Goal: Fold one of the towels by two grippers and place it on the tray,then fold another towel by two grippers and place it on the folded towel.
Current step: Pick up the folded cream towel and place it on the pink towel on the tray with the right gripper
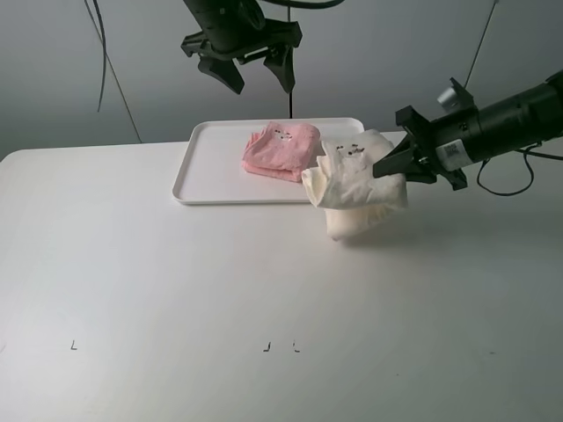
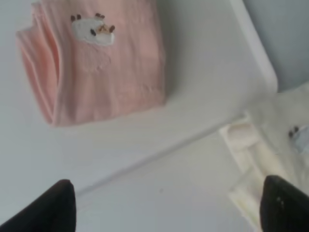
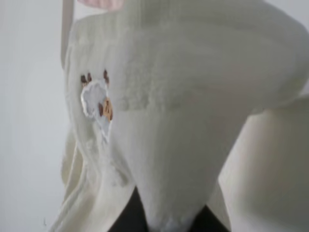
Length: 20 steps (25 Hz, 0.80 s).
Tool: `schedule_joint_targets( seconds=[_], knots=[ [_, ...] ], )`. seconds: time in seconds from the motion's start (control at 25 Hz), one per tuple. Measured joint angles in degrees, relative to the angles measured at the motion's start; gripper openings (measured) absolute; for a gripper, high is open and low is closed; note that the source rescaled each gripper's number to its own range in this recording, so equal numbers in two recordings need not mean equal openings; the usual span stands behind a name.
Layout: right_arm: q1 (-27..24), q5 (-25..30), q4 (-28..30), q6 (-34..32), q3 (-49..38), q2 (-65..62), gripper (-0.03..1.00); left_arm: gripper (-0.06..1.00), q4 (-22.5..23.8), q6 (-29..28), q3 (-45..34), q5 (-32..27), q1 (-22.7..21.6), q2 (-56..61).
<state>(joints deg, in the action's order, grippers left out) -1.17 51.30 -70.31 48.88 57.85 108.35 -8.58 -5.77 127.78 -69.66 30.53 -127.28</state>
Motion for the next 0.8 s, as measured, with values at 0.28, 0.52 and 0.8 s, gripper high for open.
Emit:
schedule_joint_targets(
  seconds=[0.28, 0.52, 0.8],
  knots=[
    [0.0, 1.8, 4.0, -6.0, 9.8, -0.1, 0.07, 0.99, 2.2, -1.4, -30.3, 16.9, 0.1, 14.5],
    [2.9, 2.8, 9.9, -13.9, 22.0, 1.1, 0.07, 0.99, 1.8, -0.3, -54.3, 32.9, 0.0, 27.6],
    [9.7, 5.0, 10.6, -21.3, 37.7, 10.7, 0.07, 0.99, -1.8, -0.2, -70.4, 44.3, -0.2, 32.8]
  ],
)
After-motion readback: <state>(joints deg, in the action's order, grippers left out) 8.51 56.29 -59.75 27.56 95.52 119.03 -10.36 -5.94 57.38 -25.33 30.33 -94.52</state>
